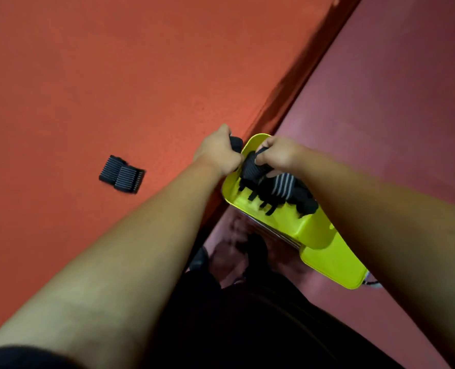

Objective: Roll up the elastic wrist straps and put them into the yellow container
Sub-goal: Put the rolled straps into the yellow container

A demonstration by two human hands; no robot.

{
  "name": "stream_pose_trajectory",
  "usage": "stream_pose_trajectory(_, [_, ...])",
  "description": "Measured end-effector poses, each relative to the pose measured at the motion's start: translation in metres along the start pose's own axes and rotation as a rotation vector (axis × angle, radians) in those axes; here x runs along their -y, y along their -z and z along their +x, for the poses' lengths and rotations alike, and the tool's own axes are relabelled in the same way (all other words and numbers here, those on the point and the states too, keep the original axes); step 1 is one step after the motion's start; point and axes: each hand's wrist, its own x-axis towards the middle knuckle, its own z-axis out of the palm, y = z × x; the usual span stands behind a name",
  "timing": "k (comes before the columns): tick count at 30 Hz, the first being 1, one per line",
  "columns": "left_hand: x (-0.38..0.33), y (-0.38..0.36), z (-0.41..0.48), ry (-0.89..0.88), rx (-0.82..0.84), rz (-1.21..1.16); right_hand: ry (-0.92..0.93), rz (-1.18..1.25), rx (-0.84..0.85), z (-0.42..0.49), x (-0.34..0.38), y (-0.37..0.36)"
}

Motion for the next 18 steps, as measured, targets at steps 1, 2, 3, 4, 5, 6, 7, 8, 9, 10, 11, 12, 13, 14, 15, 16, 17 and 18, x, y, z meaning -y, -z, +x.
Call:
stream_pose_trajectory(1, [-0.012, -0.011, 0.000, -0.031, 0.032, 0.025, -0.020, -0.034, -0.019, -0.004, -0.013, 0.011])
stream_pose_trajectory(2, [-0.023, -0.023, -0.001, -0.062, 0.069, 0.051, -0.052, -0.071, -0.035, -0.009, -0.025, 0.021])
stream_pose_trajectory(3, [-0.031, -0.036, -0.002, -0.086, 0.110, 0.081, -0.082, -0.100, -0.042, -0.012, -0.039, 0.028])
stream_pose_trajectory(4, [-0.038, -0.050, -0.003, -0.098, 0.155, 0.115, -0.118, -0.117, -0.042, -0.017, -0.051, 0.035])
stream_pose_trajectory(5, [-0.044, -0.065, -0.004, -0.098, 0.199, 0.145, -0.148, -0.122, -0.037, -0.021, -0.064, 0.040])
stream_pose_trajectory(6, [-0.049, -0.080, -0.006, -0.095, 0.243, 0.168, -0.173, -0.116, -0.027, -0.027, -0.076, 0.044])
stream_pose_trajectory(7, [-0.053, -0.094, -0.008, -0.094, 0.282, 0.186, -0.188, -0.111, -0.017, -0.030, -0.089, 0.047])
stream_pose_trajectory(8, [-0.056, -0.108, -0.010, -0.095, 0.315, 0.204, -0.197, -0.104, -0.006, -0.034, -0.102, 0.049])
stream_pose_trajectory(9, [-0.059, -0.121, -0.013, -0.100, 0.342, 0.225, -0.199, -0.101, 0.010, -0.037, -0.114, 0.049])
stream_pose_trajectory(10, [-0.061, -0.133, -0.015, -0.103, 0.367, 0.248, -0.200, -0.100, 0.027, -0.040, -0.123, 0.048])
stream_pose_trajectory(11, [-0.062, -0.145, -0.017, -0.103, 0.389, 0.266, -0.200, -0.106, 0.038, -0.042, -0.133, 0.045])
stream_pose_trajectory(12, [-0.062, -0.156, -0.019, -0.099, 0.411, 0.279, -0.199, -0.107, 0.042, -0.044, -0.142, 0.042])
stream_pose_trajectory(13, [-0.063, -0.166, -0.020, -0.092, 0.433, 0.284, -0.198, -0.101, 0.047, -0.044, -0.150, 0.039])
stream_pose_trajectory(14, [-0.063, -0.174, -0.021, -0.086, 0.455, 0.286, -0.195, -0.105, 0.058, -0.044, -0.157, 0.035])
stream_pose_trajectory(15, [-0.063, -0.182, -0.022, -0.081, 0.476, 0.287, -0.189, -0.117, 0.071, -0.043, -0.163, 0.031])
stream_pose_trajectory(16, [-0.062, -0.188, -0.021, -0.075, 0.496, 0.287, -0.186, -0.142, 0.082, -0.042, -0.166, 0.027])
stream_pose_trajectory(17, [-0.062, -0.195, -0.020, -0.068, 0.511, 0.286, -0.178, -0.180, 0.087, -0.040, -0.171, 0.025])
stream_pose_trajectory(18, [-0.060, -0.200, -0.020, -0.063, 0.525, 0.281, -0.176, -0.229, 0.091, -0.037, -0.172, 0.022])
